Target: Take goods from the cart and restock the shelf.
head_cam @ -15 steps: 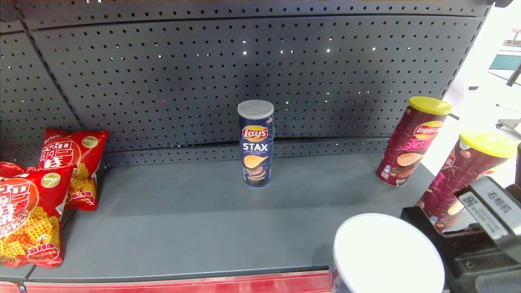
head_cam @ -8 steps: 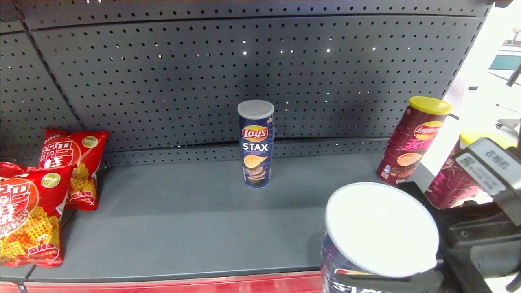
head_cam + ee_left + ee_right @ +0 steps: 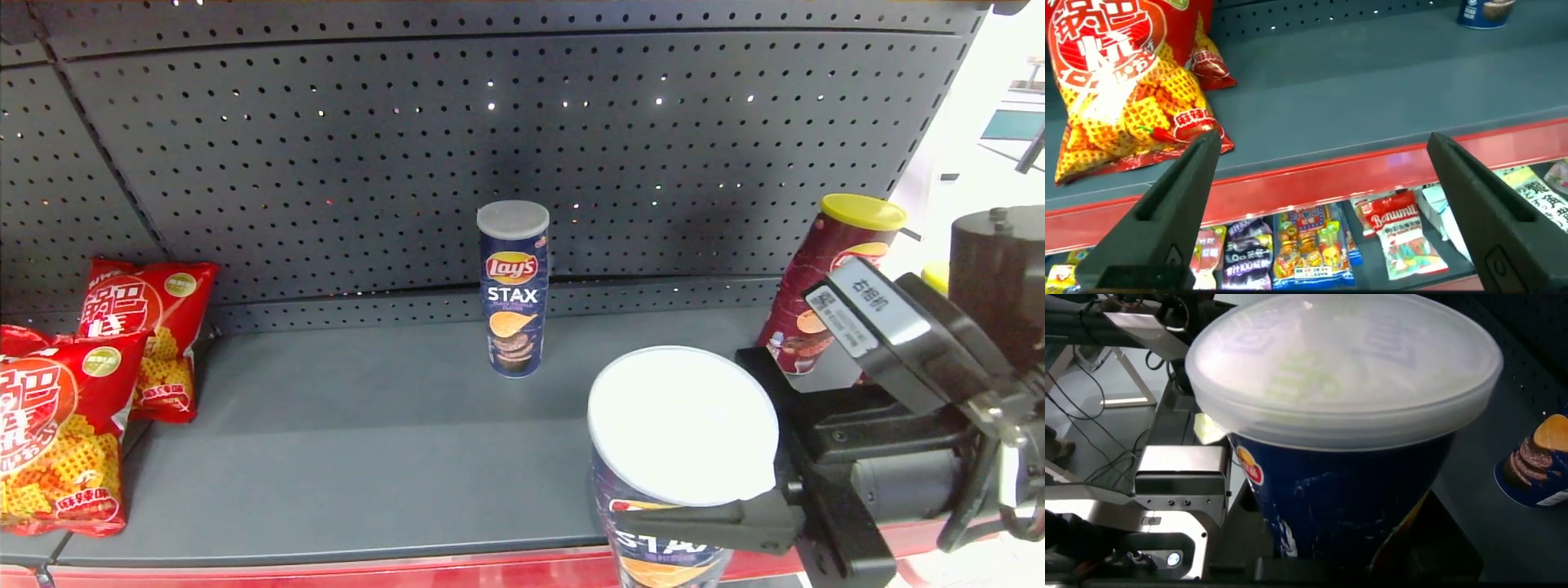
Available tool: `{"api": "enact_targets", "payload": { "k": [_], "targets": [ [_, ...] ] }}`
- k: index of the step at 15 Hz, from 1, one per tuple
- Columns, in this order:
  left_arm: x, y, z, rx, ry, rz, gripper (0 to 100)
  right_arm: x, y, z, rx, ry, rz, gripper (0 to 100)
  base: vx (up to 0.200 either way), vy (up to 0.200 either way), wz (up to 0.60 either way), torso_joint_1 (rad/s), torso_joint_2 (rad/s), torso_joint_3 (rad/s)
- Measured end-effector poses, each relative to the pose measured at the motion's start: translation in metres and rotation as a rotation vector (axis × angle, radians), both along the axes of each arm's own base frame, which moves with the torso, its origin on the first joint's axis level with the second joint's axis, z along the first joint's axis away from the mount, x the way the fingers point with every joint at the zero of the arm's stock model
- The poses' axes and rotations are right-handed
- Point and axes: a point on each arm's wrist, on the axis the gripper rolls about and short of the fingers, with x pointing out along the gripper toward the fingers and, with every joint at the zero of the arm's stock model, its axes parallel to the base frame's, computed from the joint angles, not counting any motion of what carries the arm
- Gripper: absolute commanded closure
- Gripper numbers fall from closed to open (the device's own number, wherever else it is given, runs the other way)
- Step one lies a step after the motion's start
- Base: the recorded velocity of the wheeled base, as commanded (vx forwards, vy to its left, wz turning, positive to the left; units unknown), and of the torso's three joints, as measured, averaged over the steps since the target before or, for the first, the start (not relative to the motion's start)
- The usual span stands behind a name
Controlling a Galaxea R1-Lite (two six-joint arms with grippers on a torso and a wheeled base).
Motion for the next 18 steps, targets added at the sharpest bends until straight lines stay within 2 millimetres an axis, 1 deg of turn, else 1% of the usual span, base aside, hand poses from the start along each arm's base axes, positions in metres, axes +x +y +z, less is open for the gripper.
{"api": "enact_targets", "payload": {
  "k": [1,2,4,5,7,9,12,13,15,17,18],
  "targets": [
    [0.0,0.0,0.0,-0.004,-0.001,0.0,0,0.0,0.0,-0.001,-0.002,0.003,-0.001,100,0.0,0.0,0.0,0.0,0.0,0.0],
    [-0.001,0.0,0.006,-0.021,-0.032,0.0,0,0.0,0.0,-0.001,-0.004,0.005,-0.001,100,0.0,0.0,0.0,0.0,0.0,0.0],
    [-0.003,0.001,0.036,-0.092,-0.149,-0.02,0,0.001,0.0,-0.001,-0.003,0.006,-0.005,100,0.0,0.0,0.0,0.0,0.0,0.0],
    [-0.002,0.001,0.051,-0.123,-0.181,-0.036,0,0.001,0.0,-0.001,-0.002,0.005,-0.005,100,0.0,0.0,0.0,0.0,0.0,0.0],
    [0.013,0.001,0.085,-0.162,-0.192,-0.08,0,0.002,0.0,0.0,0.0,0.004,-0.007,100,0.0,0.0,0.0,0.0,0.0,0.0],
    [0.037,-0.002,0.105,-0.116,-0.137,-0.123,0,0.005,0.0,0.005,0.012,-0.006,-0.015,100,0.0,0.0,0.0,0.0,0.0,0.0],
    [0.083,-0.011,0.126,-0.005,-0.099,-0.257,0,0.007,0.0,0.01,0.026,-0.015,-0.023,100,0.0,0.0,0.0,0.0,0.0,0.0],
    [0.099,-0.014,0.129,0.039,-0.074,-0.313,0,0.009,-0.001,0.012,0.03,-0.014,-0.03,100,0.0,0.0,0.0,0.0,0.0,0.0],
    [0.132,-0.022,0.127,0.113,0.002,-0.461,0,0.012,-0.002,0.016,0.041,-0.022,-0.044,100,0.0,0.0,0.0,0.0,0.0,0.0],
    [0.162,-0.029,0.126,0.182,0.032,-0.616,0,0.014,-0.003,0.018,0.045,-0.027,-0.054,100,0.0,0.0,0.0,0.0,0.0,0.0],
    [0.178,-0.03,0.122,0.216,0.043,-0.691,0,0.016,-0.005,0.019,0.046,-0.028,-0.066,100,0.0,0.0,0.0,0.0,0.0,0.0]
  ]
}}
